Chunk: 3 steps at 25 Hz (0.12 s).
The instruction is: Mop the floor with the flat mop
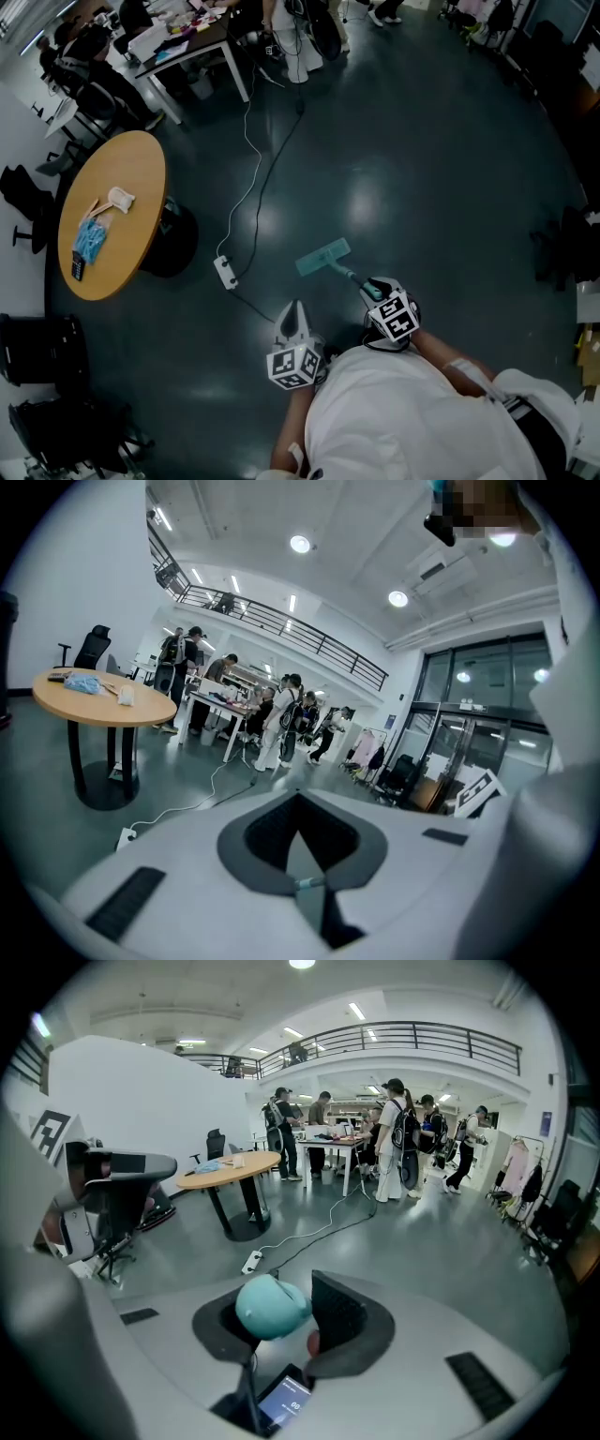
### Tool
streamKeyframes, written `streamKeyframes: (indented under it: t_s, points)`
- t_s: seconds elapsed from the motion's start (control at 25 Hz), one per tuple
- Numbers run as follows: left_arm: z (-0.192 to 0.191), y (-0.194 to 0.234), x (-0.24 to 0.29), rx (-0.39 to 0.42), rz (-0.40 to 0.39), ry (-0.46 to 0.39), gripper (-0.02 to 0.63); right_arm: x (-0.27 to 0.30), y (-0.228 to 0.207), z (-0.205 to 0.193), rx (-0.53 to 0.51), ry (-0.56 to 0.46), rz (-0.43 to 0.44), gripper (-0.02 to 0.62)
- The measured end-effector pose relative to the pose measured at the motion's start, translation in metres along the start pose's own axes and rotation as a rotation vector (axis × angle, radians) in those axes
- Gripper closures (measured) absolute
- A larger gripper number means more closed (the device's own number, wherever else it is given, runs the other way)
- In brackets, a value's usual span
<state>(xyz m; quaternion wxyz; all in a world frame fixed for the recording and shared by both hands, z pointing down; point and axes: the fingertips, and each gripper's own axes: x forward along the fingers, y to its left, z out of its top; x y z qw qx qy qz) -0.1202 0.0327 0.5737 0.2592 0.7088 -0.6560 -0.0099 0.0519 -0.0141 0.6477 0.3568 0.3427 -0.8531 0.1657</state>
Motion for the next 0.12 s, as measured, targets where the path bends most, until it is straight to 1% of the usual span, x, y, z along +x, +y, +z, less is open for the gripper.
streamKeyframes:
  t_s: [0.12]
  points:
    - [-0.0006,0.0000,-0.0021,0.001,-0.001,0.001,0.601,-0.0003,0.0019,-0.0009,0.004,0.003,0.000,0.480]
